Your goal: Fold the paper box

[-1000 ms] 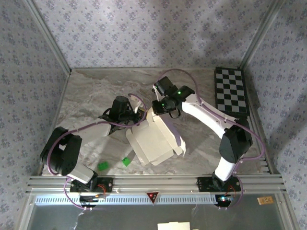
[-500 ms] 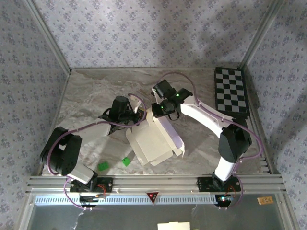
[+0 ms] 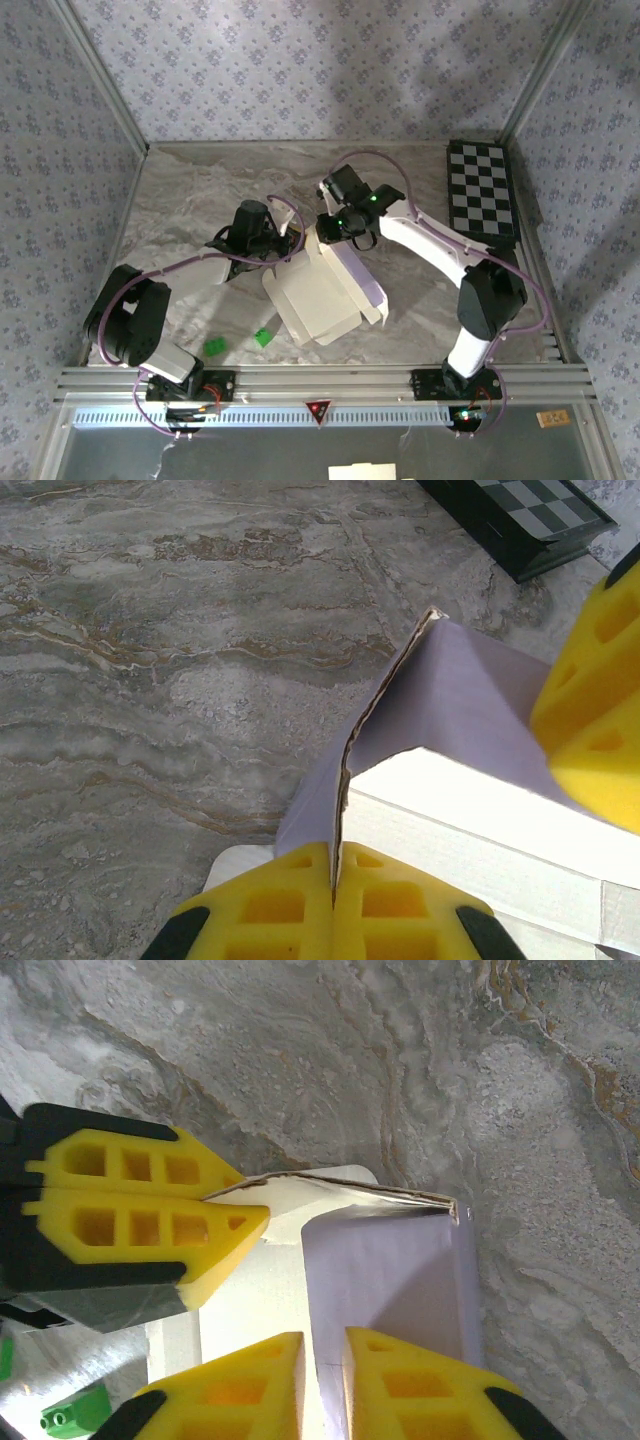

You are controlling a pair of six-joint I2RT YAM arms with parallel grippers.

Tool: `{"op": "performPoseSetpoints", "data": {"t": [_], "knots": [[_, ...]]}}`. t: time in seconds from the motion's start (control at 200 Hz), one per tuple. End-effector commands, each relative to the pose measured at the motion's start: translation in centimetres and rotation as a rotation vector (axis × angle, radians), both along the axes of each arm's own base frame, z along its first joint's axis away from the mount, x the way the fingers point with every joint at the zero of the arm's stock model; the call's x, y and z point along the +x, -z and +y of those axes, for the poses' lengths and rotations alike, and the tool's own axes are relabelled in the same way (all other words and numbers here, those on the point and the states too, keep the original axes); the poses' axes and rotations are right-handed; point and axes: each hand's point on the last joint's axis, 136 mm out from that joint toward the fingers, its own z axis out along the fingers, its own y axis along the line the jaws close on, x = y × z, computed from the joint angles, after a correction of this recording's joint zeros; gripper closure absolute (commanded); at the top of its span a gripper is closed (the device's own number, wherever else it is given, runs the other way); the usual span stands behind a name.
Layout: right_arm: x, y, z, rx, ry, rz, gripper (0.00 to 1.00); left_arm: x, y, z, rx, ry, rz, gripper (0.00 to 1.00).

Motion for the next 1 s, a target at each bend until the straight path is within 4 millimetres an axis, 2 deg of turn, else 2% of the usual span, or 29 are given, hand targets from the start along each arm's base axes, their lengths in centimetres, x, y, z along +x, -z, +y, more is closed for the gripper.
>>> {"op": "performPoseSetpoints", "data": {"t": [0.0, 0.105, 0.22, 0.35, 0.565, 0.68, 0.835, 0.994], "knots": [[-0.4, -3.1, -0.7, 0.063, 0.010, -0.023, 0.76, -2.1, 3.2, 0.7, 0.060, 0.013, 0.128, 0.98], [-0.2, -4.8, -1.4, 0.096, 0.021, -0.045, 0.69, -2.0, 3.3, 0.6, 0.060, 0.013, 0.132, 0.98], [-0.1, -5.0, -2.7, 0.101, 0.041, -0.047, 0.66, -1.9, 3.3, 0.5, 0.058, 0.014, 0.132, 0.98], [0.0, -3.4, -4.1, 0.097, 0.066, -0.004, 0.59, -1.9, 3.4, 0.5, 0.058, 0.016, 0.136, 0.98], [-0.6, -0.4, -3.4, 0.158, 0.010, 0.100, 0.52, -1.9, 3.3, 0.5, 0.056, 0.015, 0.135, 0.98], [-0.8, 1.0, -3.4, 0.149, 0.007, 0.125, 0.52, -2.0, 3.2, 0.5, 0.054, 0.019, 0.134, 0.98], [-0.8, 2.7, -3.6, 0.137, 0.012, 0.155, 0.63, -2.4, 2.7, 0.0, 0.040, 0.048, 0.126, 0.97], [-1.1, 3.5, -3.6, 0.139, 0.015, 0.173, 0.68, -3.2, 1.9, -0.8, 0.031, 0.113, 0.110, 0.93]]}}
